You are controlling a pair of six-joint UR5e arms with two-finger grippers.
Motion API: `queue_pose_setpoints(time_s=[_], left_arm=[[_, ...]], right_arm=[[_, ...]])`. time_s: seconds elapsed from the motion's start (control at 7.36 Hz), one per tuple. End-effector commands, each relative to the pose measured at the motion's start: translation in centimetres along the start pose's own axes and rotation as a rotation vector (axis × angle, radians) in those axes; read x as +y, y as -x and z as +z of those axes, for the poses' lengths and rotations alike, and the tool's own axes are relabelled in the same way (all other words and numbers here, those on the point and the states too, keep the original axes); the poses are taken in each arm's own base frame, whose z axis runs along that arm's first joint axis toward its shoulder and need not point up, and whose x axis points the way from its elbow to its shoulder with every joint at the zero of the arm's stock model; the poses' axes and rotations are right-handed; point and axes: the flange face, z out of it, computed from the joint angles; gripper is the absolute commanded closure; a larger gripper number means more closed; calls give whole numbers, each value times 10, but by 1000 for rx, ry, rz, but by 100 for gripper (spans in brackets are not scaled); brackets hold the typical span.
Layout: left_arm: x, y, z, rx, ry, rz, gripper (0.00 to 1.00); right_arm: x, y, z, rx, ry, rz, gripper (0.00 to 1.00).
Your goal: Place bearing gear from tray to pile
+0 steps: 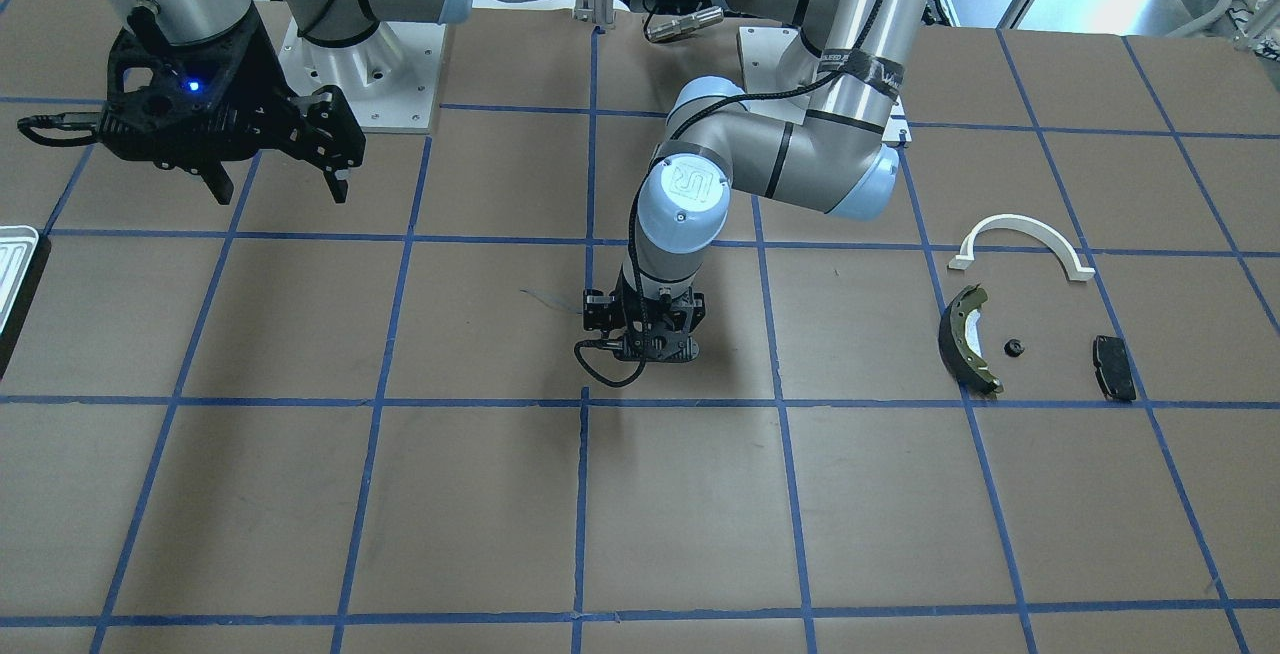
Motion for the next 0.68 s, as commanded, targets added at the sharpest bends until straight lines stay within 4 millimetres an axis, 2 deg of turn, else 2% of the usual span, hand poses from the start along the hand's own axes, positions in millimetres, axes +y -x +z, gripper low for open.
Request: queue_pose_setpoints(time_s=[0.0,0.14,0.41,0.54], left_arm=[[-1,0,4,1,-3,5,40],[-2,0,6,1,-3,5,52],[-2,-1,5,5,-5,6,100],[-3,0,2,6,-9,6,100]], right_arm=[[0,-2,0,2,1,0,0],[0,-1,1,-1,4,0,0],[0,-1,1,1,4,0,0],[1,-1,0,1,3,0,0]])
